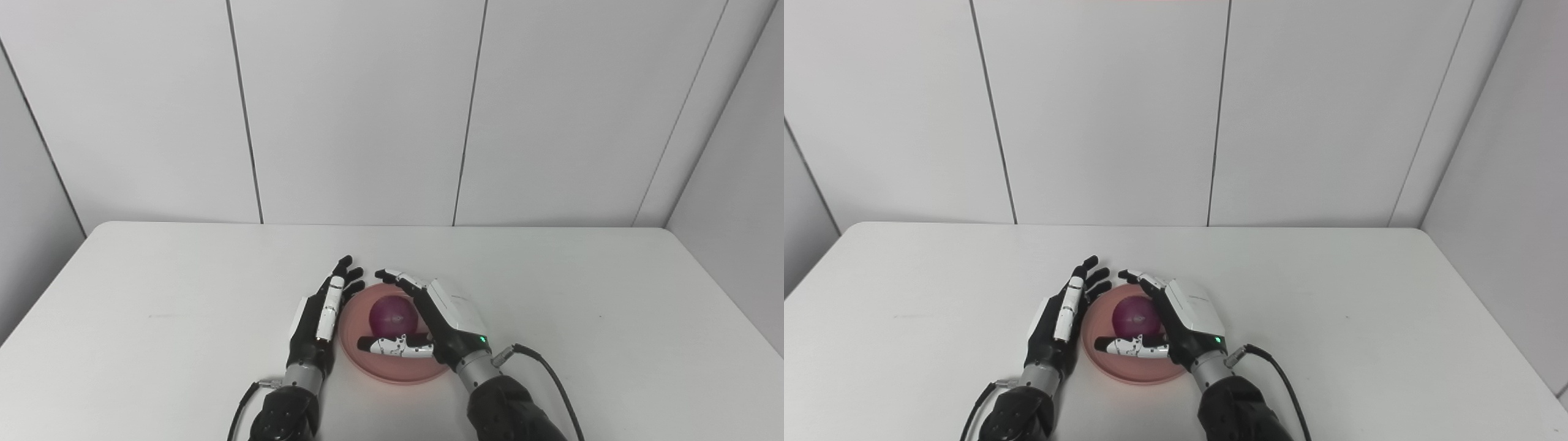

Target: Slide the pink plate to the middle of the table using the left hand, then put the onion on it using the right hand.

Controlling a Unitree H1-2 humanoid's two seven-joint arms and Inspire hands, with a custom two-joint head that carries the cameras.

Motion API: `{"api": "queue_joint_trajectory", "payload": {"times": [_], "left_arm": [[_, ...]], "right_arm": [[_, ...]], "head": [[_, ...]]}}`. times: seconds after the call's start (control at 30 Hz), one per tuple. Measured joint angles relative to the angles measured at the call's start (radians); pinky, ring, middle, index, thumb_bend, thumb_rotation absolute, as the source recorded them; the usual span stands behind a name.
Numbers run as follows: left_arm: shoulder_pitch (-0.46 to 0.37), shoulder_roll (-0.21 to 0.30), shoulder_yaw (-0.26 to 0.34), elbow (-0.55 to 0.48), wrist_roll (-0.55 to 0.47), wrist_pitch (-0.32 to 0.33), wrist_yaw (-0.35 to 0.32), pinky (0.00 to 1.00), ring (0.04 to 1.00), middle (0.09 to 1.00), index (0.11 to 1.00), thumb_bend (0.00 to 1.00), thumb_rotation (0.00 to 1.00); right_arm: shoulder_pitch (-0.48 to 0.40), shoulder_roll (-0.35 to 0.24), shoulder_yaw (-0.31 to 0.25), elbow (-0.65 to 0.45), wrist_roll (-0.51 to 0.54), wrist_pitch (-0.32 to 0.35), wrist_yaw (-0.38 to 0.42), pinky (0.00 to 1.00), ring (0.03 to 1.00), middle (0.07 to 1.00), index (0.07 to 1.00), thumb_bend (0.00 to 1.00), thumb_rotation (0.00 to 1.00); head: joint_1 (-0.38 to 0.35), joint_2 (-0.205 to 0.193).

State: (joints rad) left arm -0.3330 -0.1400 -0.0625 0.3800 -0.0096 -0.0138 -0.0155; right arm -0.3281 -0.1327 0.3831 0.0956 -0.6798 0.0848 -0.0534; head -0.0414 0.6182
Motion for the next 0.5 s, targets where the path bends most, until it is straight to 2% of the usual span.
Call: {"api": "queue_joint_trajectory", "payload": {"times": [0.1, 0.2, 0.37, 0.5], "left_arm": [[-0.001, 0.0, 0.0, 0.002, 0.001, -0.001, 0.0, 0.87, 0.865, 0.879, 0.893, 0.5, 1.0], [-0.002, 0.0, 0.005, 0.003, -0.001, -0.001, 0.0, 0.84, 0.869, 0.876, 0.886, 0.5, 1.0], [-0.005, -0.001, 0.012, 0.006, -0.002, 0.0, -0.001, 0.85, 0.865, 0.882, 0.895, 0.5, 1.0], [-0.005, 0.004, 0.012, 0.006, -0.001, 0.001, -0.004, 0.86, 0.867, 0.884, 0.901, 0.51, 1.0]], "right_arm": [[0.001, -0.009, -0.008, -0.017, -0.001, 0.0, 0.0, 0.74, 0.82, 0.837, 0.859, 0.94, 0.69], [0.002, -0.024, -0.026, -0.035, 0.006, 0.0, 0.001, 0.77, 0.828, 0.849, 0.871, 0.92, 0.72], [0.007, -0.045, -0.088, -0.038, 0.055, 0.0, 0.0, 0.79, 0.866, 0.881, 0.884, 0.85, 0.73], [0.024, -0.056, -0.137, -0.039, 0.122, 0.0, 0.01, 0.76, 0.878, 0.913, 0.921, 0.85, 0.83]], "head": [[0.002, 0.0], [0.002, -0.002], [0.002, 0.0], [-0.002, 0.0]]}}
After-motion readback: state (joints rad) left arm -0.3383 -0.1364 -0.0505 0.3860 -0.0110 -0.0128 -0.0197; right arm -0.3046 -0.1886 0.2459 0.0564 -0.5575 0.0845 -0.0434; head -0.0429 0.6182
